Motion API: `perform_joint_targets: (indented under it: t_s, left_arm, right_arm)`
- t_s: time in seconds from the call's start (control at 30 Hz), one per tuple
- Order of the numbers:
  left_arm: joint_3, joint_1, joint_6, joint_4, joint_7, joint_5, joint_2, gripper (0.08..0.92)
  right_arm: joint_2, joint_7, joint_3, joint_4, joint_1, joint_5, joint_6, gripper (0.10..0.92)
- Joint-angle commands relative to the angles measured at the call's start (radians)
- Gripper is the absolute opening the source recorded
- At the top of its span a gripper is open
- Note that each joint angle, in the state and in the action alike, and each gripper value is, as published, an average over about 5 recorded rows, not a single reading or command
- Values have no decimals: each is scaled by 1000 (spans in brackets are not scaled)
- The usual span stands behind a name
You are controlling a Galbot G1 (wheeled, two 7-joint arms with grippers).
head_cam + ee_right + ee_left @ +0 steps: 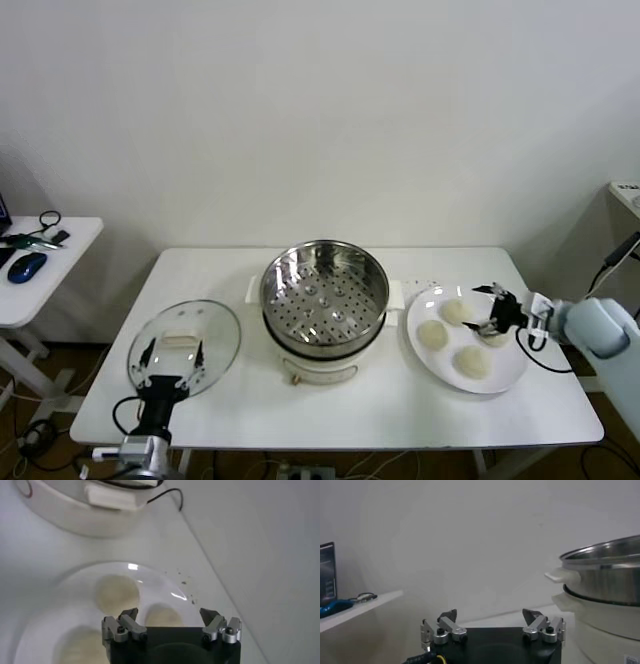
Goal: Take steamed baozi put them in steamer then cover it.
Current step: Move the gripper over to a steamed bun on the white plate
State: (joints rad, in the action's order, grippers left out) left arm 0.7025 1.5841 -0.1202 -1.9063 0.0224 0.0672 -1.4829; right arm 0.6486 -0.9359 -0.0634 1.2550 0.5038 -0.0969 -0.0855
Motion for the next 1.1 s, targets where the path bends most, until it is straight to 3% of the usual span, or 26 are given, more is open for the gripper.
perform_joint_targets:
  t_s: [0.03, 0.3, 0.6, 1.1]
  left_arm:
    - [2, -1, 2, 4, 1, -2, 1, 823]
    - [8, 0, 9, 14, 3, -16, 4, 823]
    - [21, -2, 15, 19, 5, -20, 9, 823]
    - [38, 2, 7, 41, 4, -28, 15, 823]
  right_arm:
    - [-32, -144, -372, -183, -370, -63, 18, 823]
    - [119, -186, -640, -389, -574, -92, 76, 823]
    - [266, -201, -723, -560, -616, -112, 115, 823]
    - [346, -196, -702, -670, -573, -128, 133, 823]
